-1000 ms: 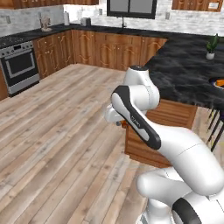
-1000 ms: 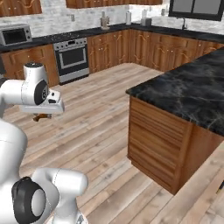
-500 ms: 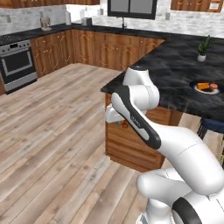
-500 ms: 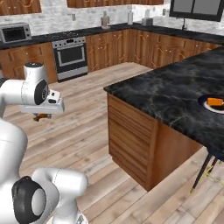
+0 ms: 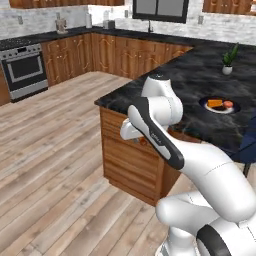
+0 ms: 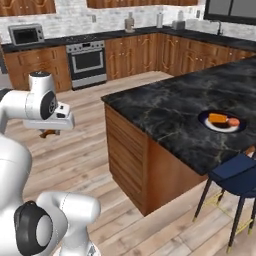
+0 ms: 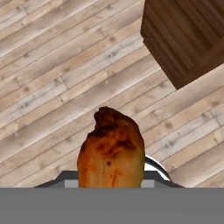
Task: Take the cheese, chicken drumstick, and squash from the fridge and place them on the plate on the dining counter to create an appetizer plate.
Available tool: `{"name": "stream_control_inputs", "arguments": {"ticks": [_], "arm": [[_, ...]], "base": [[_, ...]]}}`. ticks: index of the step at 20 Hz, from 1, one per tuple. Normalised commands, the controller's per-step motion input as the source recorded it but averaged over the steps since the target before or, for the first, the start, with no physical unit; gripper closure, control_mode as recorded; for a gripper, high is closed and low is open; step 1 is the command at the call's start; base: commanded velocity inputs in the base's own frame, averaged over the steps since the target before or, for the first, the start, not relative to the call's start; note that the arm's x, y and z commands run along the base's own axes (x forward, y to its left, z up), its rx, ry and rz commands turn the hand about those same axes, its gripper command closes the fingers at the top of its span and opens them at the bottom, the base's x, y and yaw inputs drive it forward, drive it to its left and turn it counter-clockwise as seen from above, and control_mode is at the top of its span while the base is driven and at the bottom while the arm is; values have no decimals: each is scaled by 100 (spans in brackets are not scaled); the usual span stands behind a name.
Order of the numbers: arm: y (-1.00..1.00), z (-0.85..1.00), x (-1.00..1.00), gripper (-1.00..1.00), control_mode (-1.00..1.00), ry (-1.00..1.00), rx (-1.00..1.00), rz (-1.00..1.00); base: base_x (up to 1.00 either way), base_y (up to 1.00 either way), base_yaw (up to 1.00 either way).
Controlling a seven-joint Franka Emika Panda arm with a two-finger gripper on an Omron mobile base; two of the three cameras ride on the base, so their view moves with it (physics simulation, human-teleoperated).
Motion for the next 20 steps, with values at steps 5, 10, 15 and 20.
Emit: {"name": "stream_control_inputs", "arguments": {"ticks": [5, 10, 15, 20], "arm": [[0, 0, 0, 100, 100, 0, 0, 0], [0, 0, 0, 100, 100, 0, 0, 0], [0, 0, 0, 100, 100, 0, 0, 0], [0, 0, 0, 100, 100, 0, 0, 0]], "base": [[0, -100, 36], [0, -100, 37], [0, -100, 38], [-1, -100, 36]]}}
